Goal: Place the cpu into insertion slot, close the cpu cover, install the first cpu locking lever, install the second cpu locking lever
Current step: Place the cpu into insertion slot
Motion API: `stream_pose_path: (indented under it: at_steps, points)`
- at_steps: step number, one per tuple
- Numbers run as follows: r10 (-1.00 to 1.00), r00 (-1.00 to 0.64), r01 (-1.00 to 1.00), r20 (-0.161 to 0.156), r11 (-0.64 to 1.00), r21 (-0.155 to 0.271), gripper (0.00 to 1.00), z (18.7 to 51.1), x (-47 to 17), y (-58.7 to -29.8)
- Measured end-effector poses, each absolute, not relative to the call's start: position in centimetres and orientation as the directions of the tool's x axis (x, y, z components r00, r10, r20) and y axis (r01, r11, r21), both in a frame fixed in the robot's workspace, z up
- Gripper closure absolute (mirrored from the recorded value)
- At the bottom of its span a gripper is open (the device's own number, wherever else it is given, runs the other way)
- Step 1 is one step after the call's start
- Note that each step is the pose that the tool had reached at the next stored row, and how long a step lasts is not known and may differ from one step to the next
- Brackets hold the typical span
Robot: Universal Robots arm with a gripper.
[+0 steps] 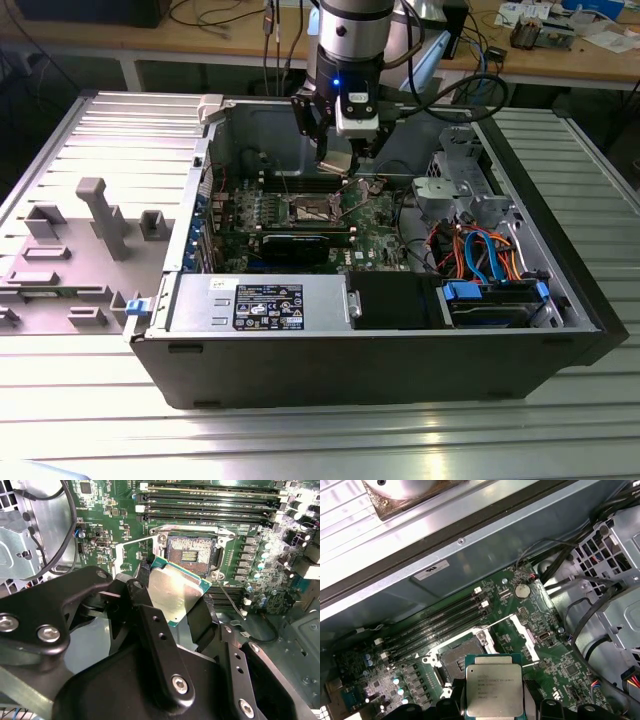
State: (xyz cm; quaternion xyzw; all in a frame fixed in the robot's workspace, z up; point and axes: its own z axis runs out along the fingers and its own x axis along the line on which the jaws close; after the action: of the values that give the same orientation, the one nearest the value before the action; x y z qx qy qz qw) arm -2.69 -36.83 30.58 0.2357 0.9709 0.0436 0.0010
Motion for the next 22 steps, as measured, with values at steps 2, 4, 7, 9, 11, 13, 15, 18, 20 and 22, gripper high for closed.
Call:
stream_pose_path:
  at_steps: [2,4,7,9,11,13,15,18,20,22]
  points:
    - [0.46,-0.887,0.46,0.019,0.884,0.085,0.45,30.58,-2.69,-36.83]
    - [0.464,-0.886,0.464,0.019,0.882,0.085,0.45,30.57,-2.69,-36.83]
    - [0.469,-0.883,0.469,0.019,0.879,0.085,0.45,30.57,-2.69,-36.83]
    - [0.473,-0.881,0.473,0.019,0.877,0.085,0.45,30.56,-2.69,-36.83]
    - [0.477,-0.879,0.477,0.019,0.875,0.085,0.45,30.56,-2.69,-36.83]
    - [0.48,-0.877,0.479,0.019,0.873,0.085,0.45,30.55,-2.69,-36.83]
    - [0.482,-0.876,0.482,0.019,0.872,0.085,0.45,30.55,-2.69,-36.83]
    - [0.487,-0.873,0.486,0.019,0.87,0.085,0.45,30.55,-2.69,-36.83]
    - [0.49,-0.872,0.49,0.019,0.868,0.085,0.45,30.54,-2.69,-36.83]
    - [0.492,-0.87,0.492,0.019,0.866,0.085,0.45,30.54,-2.69,-36.83]
